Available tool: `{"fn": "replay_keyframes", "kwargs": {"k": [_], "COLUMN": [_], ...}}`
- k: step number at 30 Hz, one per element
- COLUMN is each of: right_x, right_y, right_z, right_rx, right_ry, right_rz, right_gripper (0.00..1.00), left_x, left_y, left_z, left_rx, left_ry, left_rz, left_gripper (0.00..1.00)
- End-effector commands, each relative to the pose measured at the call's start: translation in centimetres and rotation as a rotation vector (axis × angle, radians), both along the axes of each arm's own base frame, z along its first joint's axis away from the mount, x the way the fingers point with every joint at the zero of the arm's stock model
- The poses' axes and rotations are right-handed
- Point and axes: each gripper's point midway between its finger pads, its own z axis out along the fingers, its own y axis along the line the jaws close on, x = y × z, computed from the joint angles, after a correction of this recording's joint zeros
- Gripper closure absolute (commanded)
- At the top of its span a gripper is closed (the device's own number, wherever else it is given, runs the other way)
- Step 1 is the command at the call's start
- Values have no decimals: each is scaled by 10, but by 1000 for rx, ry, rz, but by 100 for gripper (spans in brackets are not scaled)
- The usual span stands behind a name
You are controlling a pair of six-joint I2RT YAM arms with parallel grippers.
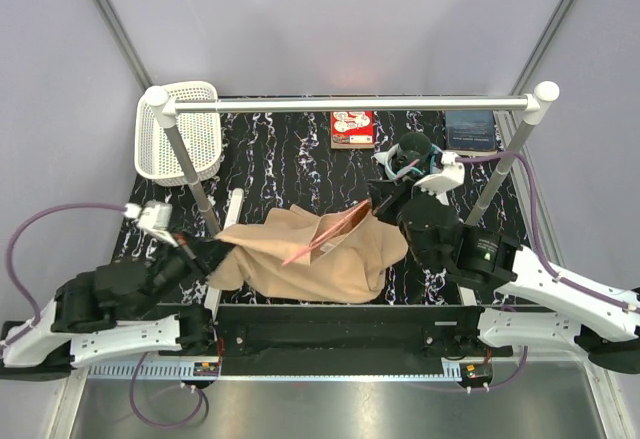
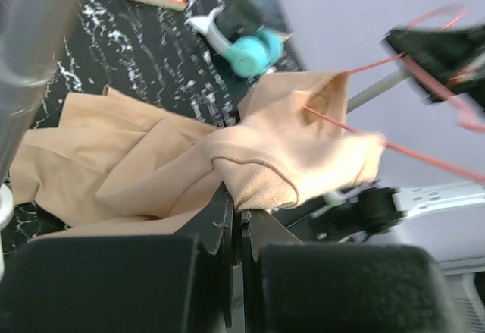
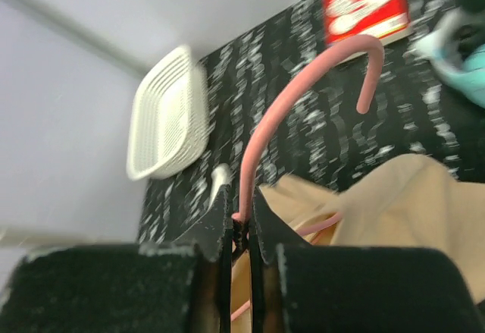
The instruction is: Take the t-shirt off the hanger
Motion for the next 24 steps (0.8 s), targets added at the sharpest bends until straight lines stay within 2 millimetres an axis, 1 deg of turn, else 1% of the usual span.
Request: {"fn": "replay_keyframes", "kwargs": {"k": [1, 2, 3, 4, 5, 6, 7, 8, 9, 10, 11, 12, 13, 14, 15, 16, 17, 18, 19, 20, 21, 22, 23, 24], "right_x": [-38, -44, -55, -62, -69, -82, -88, -92, -101, -104, -107, -114, -116, -117, -122, -123, -123, -126, -126, -126, -125, -125, -126, -127], "right_y": [59, 65, 76, 82, 87, 93, 95, 96, 92, 90, 87, 78, 73, 68, 53, 45, 37, 22, 14, 7, -5, -11, -16, -23], "right_z": [49, 49, 51, 52, 51, 56, 56, 51, 54, 53, 43, 46, 44, 36, 39, 36, 33, 30, 29, 28, 22, 20, 19, 14], "right_rx": [117, 125, 140, 147, 137, 148, 144, 123, 128, 116, 76, 75, 64, 36, 35, 25, 7, -9, -16, -22, -41, -48, -51, -64], "right_ry": [-34, -26, -22, -26, -36, -47, -53, -62, -84, -95, -106, -127, -132, -137, -151, -152, -153, -144, -141, -135, -112, -102, -96, -81], "right_rz": [404, 447, 533, 583, 635, 724, 759, 790, 832, 846, 867, 889, 892, 895, 884, 878, 867, 847, 831, 818, 785, 772, 762, 754], "right_gripper": [100, 100, 100, 100, 100, 100, 100, 100, 100, 100, 100, 100, 100, 100, 100, 100, 100, 100, 100, 100, 100, 100, 100, 100], "left_x": [15, 17, 19, 22, 25, 26, 29, 31, 33, 35, 37, 41, 43, 49, 50, 52, 61, 61, 65, 75, 76, 82, 91, 94], "left_y": [-46, -54, -61, -68, -80, -86, -94, -106, -114, -119, -124, -137, -141, -144, -155, -159, -157, -162, -166, -164, -168, -173, -172, -176], "left_z": [22, 23, 24, 33, 28, 30, 37, 32, 29, 34, 33, 22, 24, 19, 10, 6, 2, -2, -8, -11, -15, -21, -25, -28], "left_rx": [109, 130, 143, 141, 182, 191, 192, 233, 262, 277, 298, 350, 358, 381, 403, 409, 413, 410, 418, 421, 421, 433, 443, 451], "left_ry": [-41, -50, -59, -85, -88, -99, -121, -120, -122, -133, -133, -120, -117, -104, -81, -68, -47, -26, -11, 6, 24, 42, 57, 66], "left_rz": [2, -4, -10, -10, -13, -20, -25, -32, -39, -41, -41, -49, -51, -41, -75, -88, -70, -99, -105, -89, -115, -115, -100, -108], "left_gripper": [100, 100, 100, 100, 100, 100, 100, 100, 100, 100, 100, 100, 100, 100, 100, 100, 100, 100, 100, 100, 100, 100, 100, 100]}}
